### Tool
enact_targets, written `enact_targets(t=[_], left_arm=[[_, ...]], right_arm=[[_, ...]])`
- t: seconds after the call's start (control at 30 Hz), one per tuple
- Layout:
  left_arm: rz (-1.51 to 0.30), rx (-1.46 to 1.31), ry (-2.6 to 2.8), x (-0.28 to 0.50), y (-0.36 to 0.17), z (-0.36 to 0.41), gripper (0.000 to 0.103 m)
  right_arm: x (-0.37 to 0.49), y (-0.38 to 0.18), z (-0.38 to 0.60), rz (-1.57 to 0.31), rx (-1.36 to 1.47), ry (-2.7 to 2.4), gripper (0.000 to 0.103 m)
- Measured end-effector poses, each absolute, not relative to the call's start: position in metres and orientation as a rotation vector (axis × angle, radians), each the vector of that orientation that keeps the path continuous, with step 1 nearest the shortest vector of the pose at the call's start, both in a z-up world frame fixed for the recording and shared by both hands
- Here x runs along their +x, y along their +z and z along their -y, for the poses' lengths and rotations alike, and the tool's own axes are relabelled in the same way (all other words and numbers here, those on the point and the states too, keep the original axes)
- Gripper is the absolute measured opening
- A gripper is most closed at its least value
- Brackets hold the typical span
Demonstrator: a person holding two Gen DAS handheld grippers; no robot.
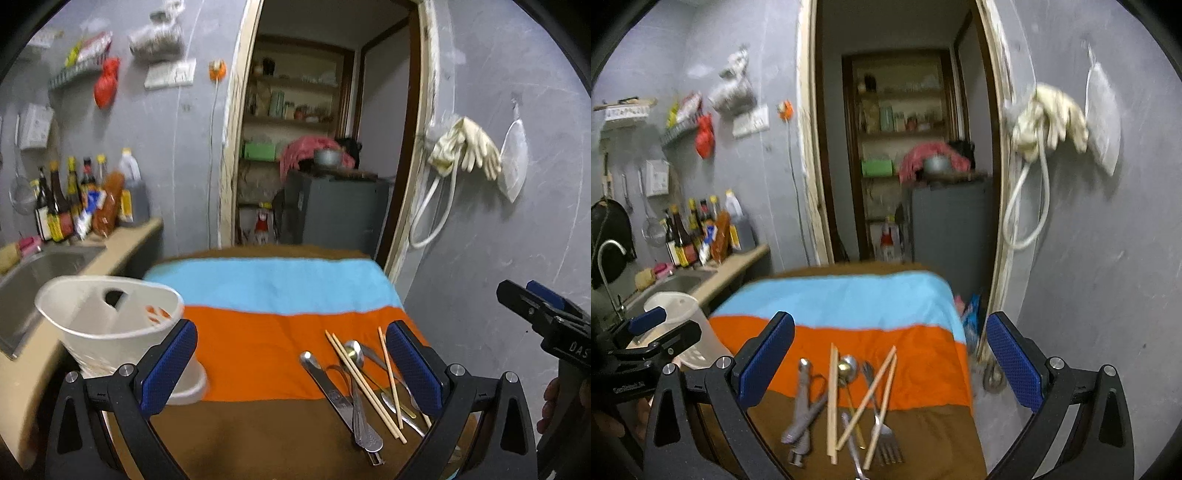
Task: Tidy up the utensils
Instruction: 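Lower both tools toward the pile of utensils on the blanket, then grasp a wooden chopstick with the right tool while the left tool grasps a metal utensil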
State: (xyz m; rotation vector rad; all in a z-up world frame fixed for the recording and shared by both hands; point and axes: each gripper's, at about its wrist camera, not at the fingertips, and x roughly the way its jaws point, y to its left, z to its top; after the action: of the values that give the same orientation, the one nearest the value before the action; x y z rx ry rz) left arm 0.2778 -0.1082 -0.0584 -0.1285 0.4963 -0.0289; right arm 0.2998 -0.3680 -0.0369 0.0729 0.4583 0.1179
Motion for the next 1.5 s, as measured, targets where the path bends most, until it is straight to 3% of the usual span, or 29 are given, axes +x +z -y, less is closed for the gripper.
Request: enact_targets(t=[0.37,0.47,0.53,0.67,0.8,0.97,1.03,1.23,1.5], left_arm=[[-0.681,-0.149,-0.033,0.343,-0.12,0.118,0.102],[-0.731,-0.187,-0.044,0.356,-0.133,0.116,0.098],[-0.767,-0.215,-0.05,0.364,-0.14,0.116,0.088],[-0.837,-0.289,-0.093,0.376,-0.157,0.112,0.071],[-0.9,-0.356,-0.157,0.385,-0.172,0.114,0.05],[-0.946,-0.422,-0.195,0.394,-0.183,0.117,0.033],[-0.968,-0.434,-0.198,0.397,-0.187,0.118,0.022],[-1.003,-0.513,-0.207,0.406,-0.192,0.115,0.019],[-1.052,-0.551,-0.228,0.418,-0.197,0.117,0.019]], right_arm=[[0.371,-0.124,0.366,-0.701,0.118,0.158,0.101],[0.385,-0.146,0.361,-0.754,0.145,0.173,0.093],[0.392,-0.161,0.358,-0.787,0.155,0.183,0.077],[0.403,-0.185,0.353,-0.849,0.177,0.193,0.069],[0.407,-0.199,0.352,-0.894,0.205,0.214,0.05],[0.408,-0.206,0.357,-0.924,0.226,0.236,0.044],[0.409,-0.208,0.356,-0.935,0.226,0.246,0.041],[0.409,-0.212,0.354,-0.965,0.215,0.268,0.034],[0.414,-0.218,0.353,-1.018,0.222,0.272,0.033]])
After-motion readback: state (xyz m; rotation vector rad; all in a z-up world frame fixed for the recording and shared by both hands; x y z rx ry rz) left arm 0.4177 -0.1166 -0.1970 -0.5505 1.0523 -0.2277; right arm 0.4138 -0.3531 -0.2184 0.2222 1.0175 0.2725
